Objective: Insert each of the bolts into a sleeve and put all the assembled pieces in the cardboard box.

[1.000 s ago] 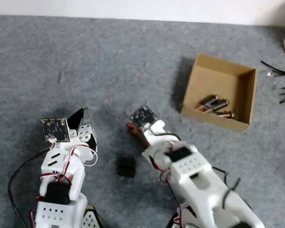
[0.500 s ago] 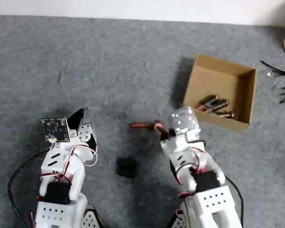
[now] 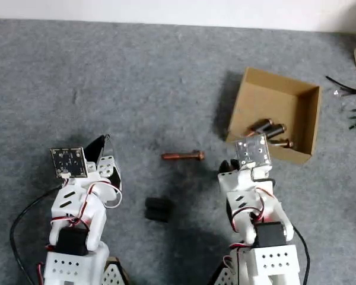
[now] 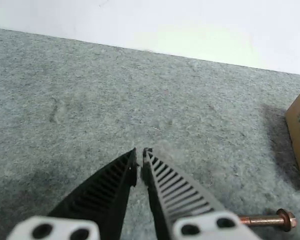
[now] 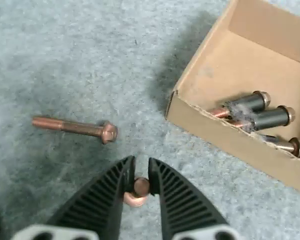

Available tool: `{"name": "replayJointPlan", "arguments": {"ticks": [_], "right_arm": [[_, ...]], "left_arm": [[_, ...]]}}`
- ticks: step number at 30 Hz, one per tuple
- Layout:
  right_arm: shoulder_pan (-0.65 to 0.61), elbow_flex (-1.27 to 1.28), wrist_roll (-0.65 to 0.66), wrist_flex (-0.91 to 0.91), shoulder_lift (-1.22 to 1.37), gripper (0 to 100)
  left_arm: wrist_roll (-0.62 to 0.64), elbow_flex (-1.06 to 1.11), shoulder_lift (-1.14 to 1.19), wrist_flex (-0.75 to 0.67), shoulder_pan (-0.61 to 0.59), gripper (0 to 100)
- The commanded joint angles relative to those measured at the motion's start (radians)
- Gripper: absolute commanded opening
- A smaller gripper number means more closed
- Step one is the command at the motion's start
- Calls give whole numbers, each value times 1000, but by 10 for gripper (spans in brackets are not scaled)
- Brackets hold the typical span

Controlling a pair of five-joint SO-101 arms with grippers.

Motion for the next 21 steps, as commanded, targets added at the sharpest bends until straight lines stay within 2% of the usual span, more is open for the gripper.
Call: {"name": "replayJointPlan", "arguments": {"ticks": [1, 8, 21], "right_arm": [[-2, 12, -12, -1, -16, 11], [-10, 41, -12, -4, -16, 128], [-8, 107, -5, 1, -16, 131]], "left_arm": [[-18, 19, -8, 0, -4, 41], [-18, 19, -7, 0, -4, 41], [-18, 19, -5, 0, -4, 41]]}}
